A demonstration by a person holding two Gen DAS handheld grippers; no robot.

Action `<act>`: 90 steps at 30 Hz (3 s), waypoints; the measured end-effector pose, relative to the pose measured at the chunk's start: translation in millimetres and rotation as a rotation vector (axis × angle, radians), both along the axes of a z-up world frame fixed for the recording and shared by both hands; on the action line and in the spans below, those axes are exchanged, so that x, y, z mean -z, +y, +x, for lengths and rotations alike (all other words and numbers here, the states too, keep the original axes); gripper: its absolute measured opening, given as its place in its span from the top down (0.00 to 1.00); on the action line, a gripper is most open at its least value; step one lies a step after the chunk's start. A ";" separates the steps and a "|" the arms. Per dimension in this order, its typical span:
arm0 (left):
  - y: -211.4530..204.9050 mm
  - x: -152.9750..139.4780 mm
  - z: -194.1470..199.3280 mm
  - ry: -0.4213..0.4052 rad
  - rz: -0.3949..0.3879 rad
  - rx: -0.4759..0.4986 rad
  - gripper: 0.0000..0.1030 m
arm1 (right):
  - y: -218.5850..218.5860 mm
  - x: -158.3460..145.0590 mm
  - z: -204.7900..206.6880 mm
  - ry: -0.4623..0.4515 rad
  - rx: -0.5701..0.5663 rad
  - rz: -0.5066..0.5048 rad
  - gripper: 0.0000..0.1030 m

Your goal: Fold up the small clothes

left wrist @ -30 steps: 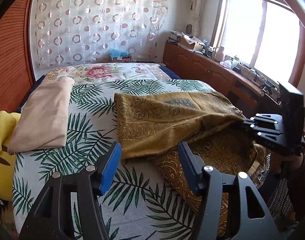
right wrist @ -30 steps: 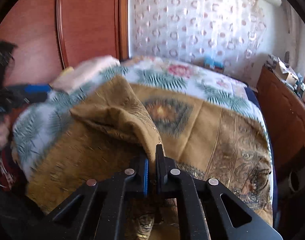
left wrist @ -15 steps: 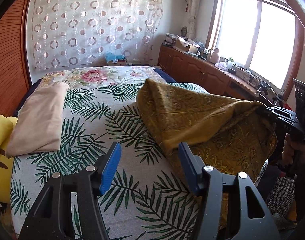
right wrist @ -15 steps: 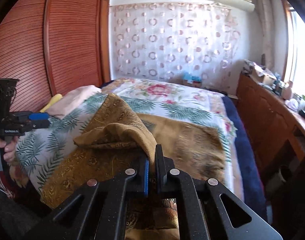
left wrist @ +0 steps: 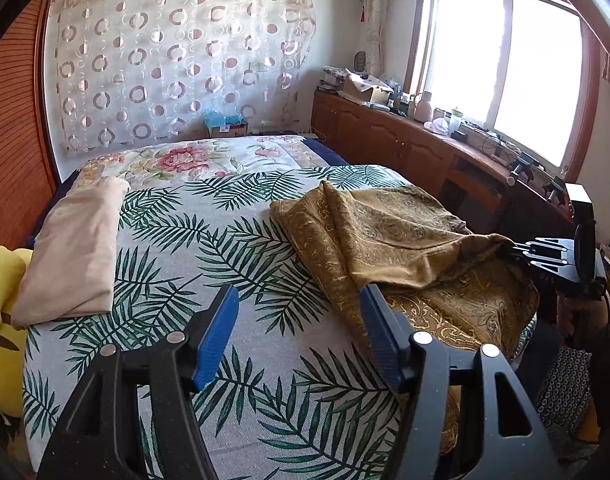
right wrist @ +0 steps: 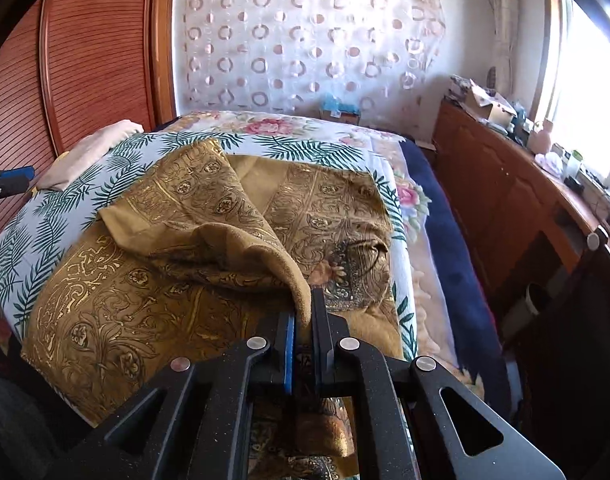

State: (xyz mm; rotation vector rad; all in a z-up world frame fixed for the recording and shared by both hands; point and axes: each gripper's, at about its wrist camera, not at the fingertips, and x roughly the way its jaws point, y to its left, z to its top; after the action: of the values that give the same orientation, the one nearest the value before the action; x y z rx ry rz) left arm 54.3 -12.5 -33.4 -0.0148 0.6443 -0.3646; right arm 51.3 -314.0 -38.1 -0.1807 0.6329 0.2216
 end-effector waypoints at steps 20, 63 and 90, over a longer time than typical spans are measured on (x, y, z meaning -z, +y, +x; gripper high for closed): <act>5.7 6.7 4.9 -0.012 -0.003 -0.054 0.20 | 35.0 -28.3 -9.5 -0.055 -0.174 -0.008 0.48; 0.4 25.3 3.5 0.047 -0.010 -0.030 0.20 | -1.4 -31.0 175.9 0.008 0.102 -0.072 0.94; -25.7 30.2 6.0 0.075 0.012 0.014 0.20 | -33.4 17.0 84.8 0.086 -0.069 -0.029 0.96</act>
State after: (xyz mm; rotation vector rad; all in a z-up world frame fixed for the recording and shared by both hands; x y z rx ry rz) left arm 60.3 -38.3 -63.7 -0.0122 0.7212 -0.3754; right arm 136.1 -347.4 -55.1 -0.2224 0.7159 0.2873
